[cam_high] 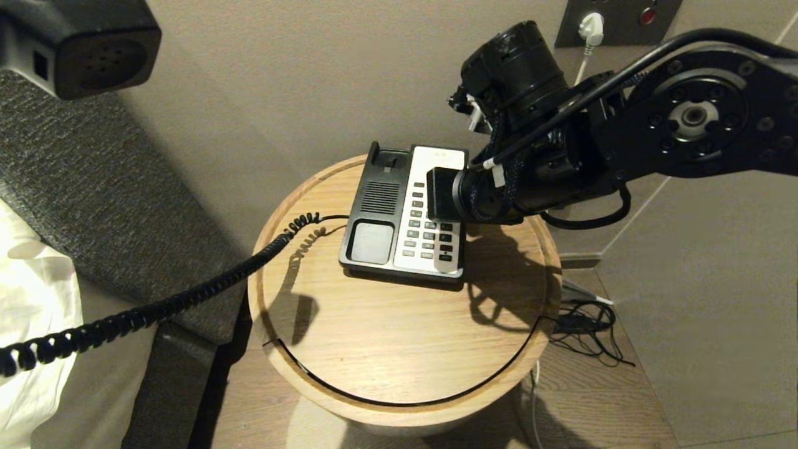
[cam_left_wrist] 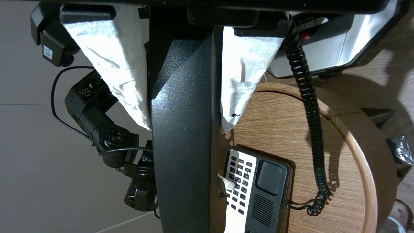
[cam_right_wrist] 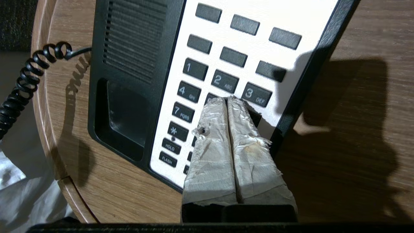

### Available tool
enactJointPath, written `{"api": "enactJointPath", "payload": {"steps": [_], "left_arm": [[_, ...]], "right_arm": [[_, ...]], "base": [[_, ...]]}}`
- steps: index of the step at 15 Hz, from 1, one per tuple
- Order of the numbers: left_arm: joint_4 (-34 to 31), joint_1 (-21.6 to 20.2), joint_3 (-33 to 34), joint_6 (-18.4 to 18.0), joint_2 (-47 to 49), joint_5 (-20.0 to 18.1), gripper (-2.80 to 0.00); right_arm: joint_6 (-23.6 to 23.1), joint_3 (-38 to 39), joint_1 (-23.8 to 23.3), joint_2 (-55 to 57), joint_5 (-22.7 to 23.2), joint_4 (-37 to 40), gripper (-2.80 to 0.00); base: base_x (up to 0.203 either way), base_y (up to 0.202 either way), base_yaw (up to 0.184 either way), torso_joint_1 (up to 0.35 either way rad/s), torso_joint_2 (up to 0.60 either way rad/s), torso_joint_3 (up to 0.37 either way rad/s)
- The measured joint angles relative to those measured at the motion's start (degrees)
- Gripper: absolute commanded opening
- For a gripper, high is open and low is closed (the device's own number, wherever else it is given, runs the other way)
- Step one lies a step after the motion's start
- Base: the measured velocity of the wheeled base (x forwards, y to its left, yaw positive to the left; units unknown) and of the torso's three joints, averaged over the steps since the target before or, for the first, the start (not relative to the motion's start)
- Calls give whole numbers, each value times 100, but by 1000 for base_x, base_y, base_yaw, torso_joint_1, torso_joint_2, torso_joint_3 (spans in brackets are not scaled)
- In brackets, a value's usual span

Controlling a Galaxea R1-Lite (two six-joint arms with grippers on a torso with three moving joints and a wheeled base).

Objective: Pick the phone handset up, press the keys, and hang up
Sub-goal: Dial the number

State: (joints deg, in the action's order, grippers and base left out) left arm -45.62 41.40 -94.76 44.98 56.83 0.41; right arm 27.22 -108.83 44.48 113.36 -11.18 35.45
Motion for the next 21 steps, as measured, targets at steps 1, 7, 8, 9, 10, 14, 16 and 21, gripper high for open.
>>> {"api": "enactJointPath", "payload": {"steps": [1,7,8,9,10,14,16,21], "left_arm": [[0,0,0,0,-5,2,-280],[0,-2,35,0,-22,0,-280],[0,-4,44,0,-22,-1,-280],[0,-6,55,0,-24,0,-280],[0,-11,71,-4,-28,0,-280],[0,-9,129,-9,-50,-1,-280],[-2,-9,138,-9,-55,5,-280],[2,-2,140,-17,-66,8,-280]], "right_arm": [[4,0,0,-22,0,10,-280],[6,-57,59,-265,0,132,-280],[5,-61,77,-301,0,141,-280],[6,-62,77,-325,-9,160,-280],[6,-63,77,-339,-18,162,-280],[4,-74,72,-314,-20,117,-280],[0,-74,66,-280,-22,106,-280],[-19,-74,-13,-190,-37,101,-280]], "base": [[0,0,0,0,0,0],[0,0,0,0,0,0],[0,0,0,0,0,0],[0,0,0,0,0,0],[0,0,0,0,0,0],[0,0,0,0,0,0],[0,0,0,0,0,0],[0,0,0,0,0,0]]}}
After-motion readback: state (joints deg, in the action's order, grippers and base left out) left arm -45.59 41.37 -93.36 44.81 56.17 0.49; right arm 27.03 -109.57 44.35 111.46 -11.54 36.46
